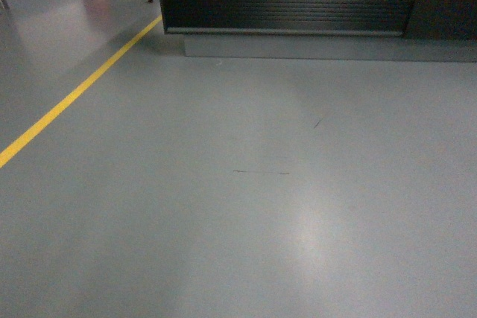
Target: Place dark red mango on scale at checkout
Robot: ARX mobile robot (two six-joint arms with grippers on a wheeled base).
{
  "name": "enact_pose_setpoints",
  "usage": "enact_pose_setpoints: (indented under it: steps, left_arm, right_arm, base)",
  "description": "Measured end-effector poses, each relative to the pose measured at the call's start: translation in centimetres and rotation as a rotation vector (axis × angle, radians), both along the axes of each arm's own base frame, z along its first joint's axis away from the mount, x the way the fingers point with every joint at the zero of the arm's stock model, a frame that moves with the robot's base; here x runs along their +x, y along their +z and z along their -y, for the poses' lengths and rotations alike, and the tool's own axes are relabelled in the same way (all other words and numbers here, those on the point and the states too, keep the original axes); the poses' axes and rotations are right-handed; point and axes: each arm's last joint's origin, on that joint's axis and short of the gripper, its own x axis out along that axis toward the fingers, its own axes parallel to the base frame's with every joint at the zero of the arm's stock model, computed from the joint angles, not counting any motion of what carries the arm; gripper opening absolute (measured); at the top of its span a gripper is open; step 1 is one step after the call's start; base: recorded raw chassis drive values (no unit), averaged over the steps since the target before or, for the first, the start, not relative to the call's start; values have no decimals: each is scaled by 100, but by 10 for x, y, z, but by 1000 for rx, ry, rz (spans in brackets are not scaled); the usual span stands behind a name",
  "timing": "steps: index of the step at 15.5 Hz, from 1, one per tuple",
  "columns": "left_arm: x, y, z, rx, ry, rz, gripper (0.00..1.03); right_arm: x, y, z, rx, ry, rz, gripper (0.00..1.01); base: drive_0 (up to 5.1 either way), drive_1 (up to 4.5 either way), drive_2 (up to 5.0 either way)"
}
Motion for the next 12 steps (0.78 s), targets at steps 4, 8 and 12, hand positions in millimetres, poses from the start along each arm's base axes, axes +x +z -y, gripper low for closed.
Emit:
enact_pose_setpoints:
  steps: [4,8,12]
  left_arm:
    - [0,0,0,0,0,0,98]
    - [0,0,0,0,1,0,98]
    - [0,0,0,0,0,0,98]
  right_arm:
    - [0,0,0,0,0,0,98]
    - [0,0,0,0,0,0,98]
    - [0,0,0,0,0,0,98]
  base:
    - [0,0,0]
    - [0,0,0]
    - [0,0,0]
